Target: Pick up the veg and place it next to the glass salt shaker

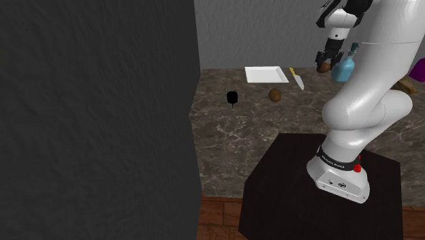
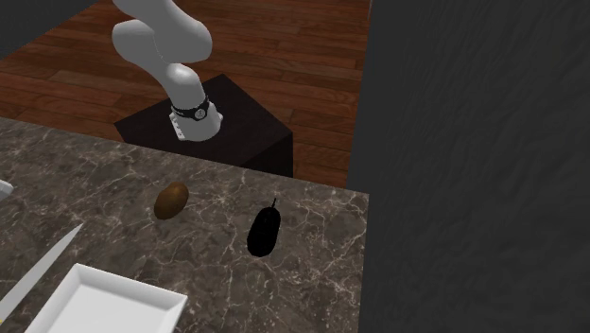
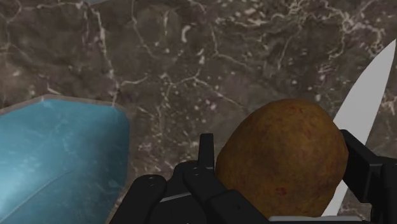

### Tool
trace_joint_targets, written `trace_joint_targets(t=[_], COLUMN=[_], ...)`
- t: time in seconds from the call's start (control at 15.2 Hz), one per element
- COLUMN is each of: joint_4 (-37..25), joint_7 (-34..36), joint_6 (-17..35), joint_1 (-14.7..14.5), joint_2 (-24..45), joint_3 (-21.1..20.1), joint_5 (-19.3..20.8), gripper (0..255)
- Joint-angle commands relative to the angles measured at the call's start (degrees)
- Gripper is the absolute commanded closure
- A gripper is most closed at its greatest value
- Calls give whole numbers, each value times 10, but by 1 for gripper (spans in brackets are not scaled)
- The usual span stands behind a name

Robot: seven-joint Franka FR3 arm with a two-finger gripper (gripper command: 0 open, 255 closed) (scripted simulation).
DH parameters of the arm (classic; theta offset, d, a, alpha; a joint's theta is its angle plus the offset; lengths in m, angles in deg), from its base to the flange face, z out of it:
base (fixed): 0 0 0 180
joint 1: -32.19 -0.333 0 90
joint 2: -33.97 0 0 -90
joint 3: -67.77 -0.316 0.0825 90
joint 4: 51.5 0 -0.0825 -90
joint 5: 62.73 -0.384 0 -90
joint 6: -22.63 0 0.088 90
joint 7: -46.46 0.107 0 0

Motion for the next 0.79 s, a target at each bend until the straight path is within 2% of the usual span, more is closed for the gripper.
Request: trace_joint_targets(t=[0.0, 0.59, 0.73], joint_4=[11, 40, 40], joint_7=[-3, -21, -21], joint_6=[15, 73, 73], joint_1=[1, 7, 7], joint_2=[5, 41, 41], joint_3=[-1, -9, -9], joint_5=[-4, -30, -30], gripper=[255, 255, 255])
